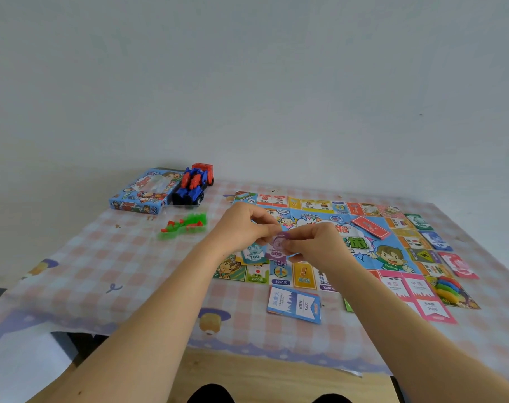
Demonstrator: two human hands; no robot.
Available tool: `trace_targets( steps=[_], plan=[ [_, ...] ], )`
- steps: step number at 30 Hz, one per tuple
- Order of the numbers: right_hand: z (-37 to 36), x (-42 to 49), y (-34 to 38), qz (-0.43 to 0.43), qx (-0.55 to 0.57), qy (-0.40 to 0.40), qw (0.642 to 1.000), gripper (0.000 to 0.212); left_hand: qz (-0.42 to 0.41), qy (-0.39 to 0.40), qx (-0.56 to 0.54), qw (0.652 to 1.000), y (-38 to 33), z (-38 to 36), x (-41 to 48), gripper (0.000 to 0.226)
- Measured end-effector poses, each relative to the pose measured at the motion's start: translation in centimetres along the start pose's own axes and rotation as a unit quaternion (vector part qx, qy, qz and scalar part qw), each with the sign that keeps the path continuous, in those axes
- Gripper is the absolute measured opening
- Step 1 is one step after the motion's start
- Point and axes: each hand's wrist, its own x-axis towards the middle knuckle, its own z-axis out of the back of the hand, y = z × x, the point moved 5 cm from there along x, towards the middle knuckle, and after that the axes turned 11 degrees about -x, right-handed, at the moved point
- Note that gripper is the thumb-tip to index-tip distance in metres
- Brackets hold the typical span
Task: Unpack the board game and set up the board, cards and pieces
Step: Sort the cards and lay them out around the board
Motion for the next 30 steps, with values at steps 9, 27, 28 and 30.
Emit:
trace_targets(
  steps=[9,27,28,30],
  plan=[
    [-0.1,0.3,-0.8,-0.010,0.034,-0.007,0.999,0.006,0.013,-0.003,-0.005,1.000,0.2,0.1,-0.3,0.013],
    [-0.1,0.5,-1.1,-0.016,-0.030,0.000,0.999,0.007,0.006,0.020,0.155,0.988,0.3,-0.3,-0.4,0.010],
    [-0.1,0.5,-1.2,-0.019,-0.037,0.001,0.999,0.009,0.005,0.019,0.160,0.987,0.4,-0.4,-0.4,0.009],
    [-0.1,0.5,-1.2,-0.021,-0.036,-0.002,0.999,0.011,0.004,0.008,0.149,0.989,0.5,-0.3,-0.3,0.009]
  ],
)
